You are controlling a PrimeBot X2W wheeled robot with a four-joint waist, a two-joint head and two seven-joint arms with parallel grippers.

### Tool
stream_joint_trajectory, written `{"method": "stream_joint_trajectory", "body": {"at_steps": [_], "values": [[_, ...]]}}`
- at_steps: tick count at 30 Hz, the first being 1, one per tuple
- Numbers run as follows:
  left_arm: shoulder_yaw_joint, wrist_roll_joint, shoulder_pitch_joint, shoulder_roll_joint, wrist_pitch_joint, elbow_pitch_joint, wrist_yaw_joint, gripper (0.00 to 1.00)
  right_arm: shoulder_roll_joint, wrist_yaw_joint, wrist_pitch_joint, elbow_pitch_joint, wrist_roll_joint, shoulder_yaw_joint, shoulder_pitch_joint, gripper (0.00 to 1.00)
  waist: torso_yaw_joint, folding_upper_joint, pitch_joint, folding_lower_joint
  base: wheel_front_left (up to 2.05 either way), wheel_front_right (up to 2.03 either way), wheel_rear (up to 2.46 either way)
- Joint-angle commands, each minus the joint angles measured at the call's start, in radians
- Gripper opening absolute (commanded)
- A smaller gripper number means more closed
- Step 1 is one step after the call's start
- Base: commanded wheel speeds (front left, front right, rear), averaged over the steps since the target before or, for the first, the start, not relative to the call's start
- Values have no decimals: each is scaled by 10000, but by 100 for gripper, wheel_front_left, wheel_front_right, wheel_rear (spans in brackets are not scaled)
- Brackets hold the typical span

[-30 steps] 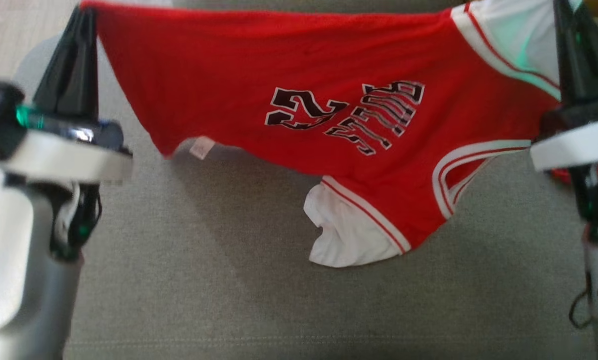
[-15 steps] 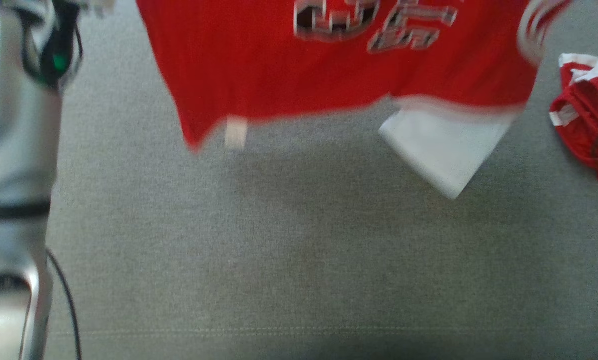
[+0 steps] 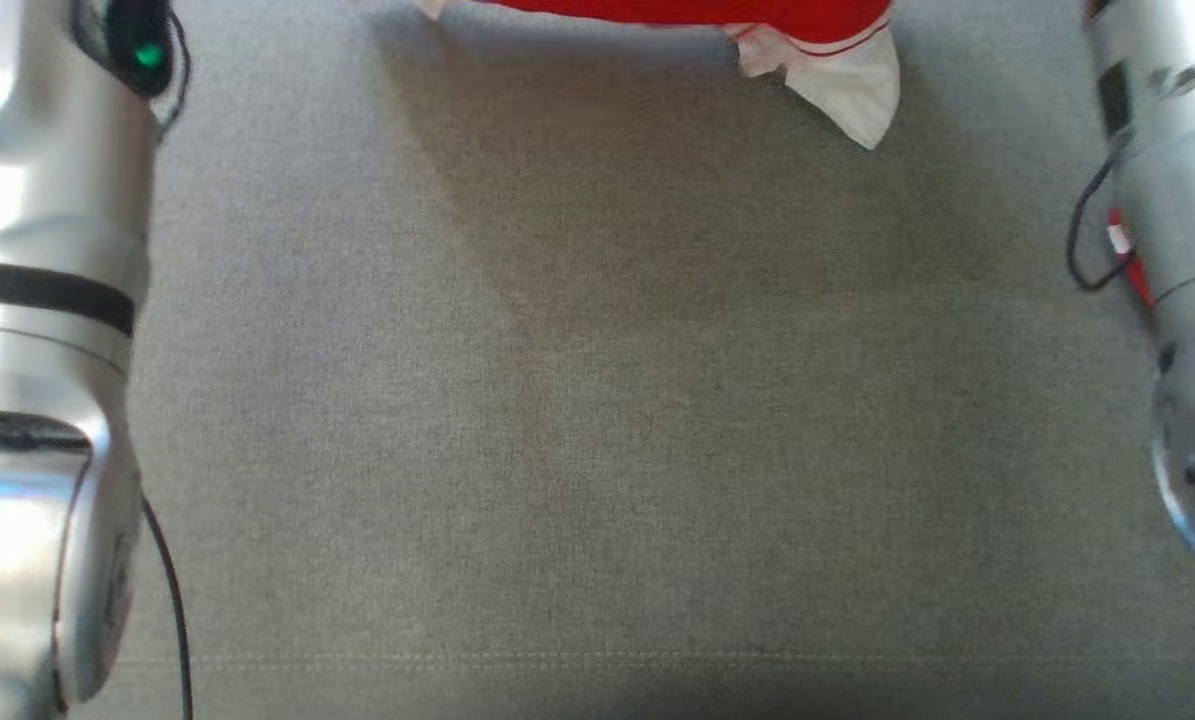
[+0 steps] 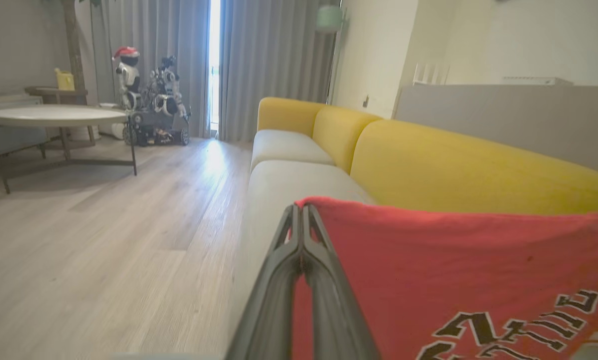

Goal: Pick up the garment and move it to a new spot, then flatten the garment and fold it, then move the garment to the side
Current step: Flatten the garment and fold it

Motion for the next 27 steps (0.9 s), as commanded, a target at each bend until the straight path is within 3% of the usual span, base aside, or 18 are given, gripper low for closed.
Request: {"method": "stream_joint_trajectory", "body": {"at_steps": [1, 7, 14, 20, 27], "values": [[67, 61, -379, 299, -98, -98, -8, 0, 330, 35, -72, -38, 171, 77, -63, 0, 18, 0, 57, 0, 0, 0, 0], [-330, 269, 206, 13, -187, 814, -74, 0, 509, 35, 135, 1154, 732, 889, 744, 0, 64, 0, 477, 0, 0, 0, 0], [-100, -60, 1412, -242, -208, 1043, -64, 0, 530, 35, 191, 1073, 1498, 1939, 2008, 0, 117, 0, 789, 0, 0, 0, 0], [332, -57, 3302, -222, -210, -398, -44, 0, 379, 35, -538, -50, 2093, 3034, 3783, 0, 78, 0, 338, 0, 0, 0, 0], [1078, 295, 6430, -208, -211, -3340, -3, 0, -537, 35, -972, -2030, 2783, 3524, 6697, 0, 152, 0, -672, 0, 0, 0, 0]]}}
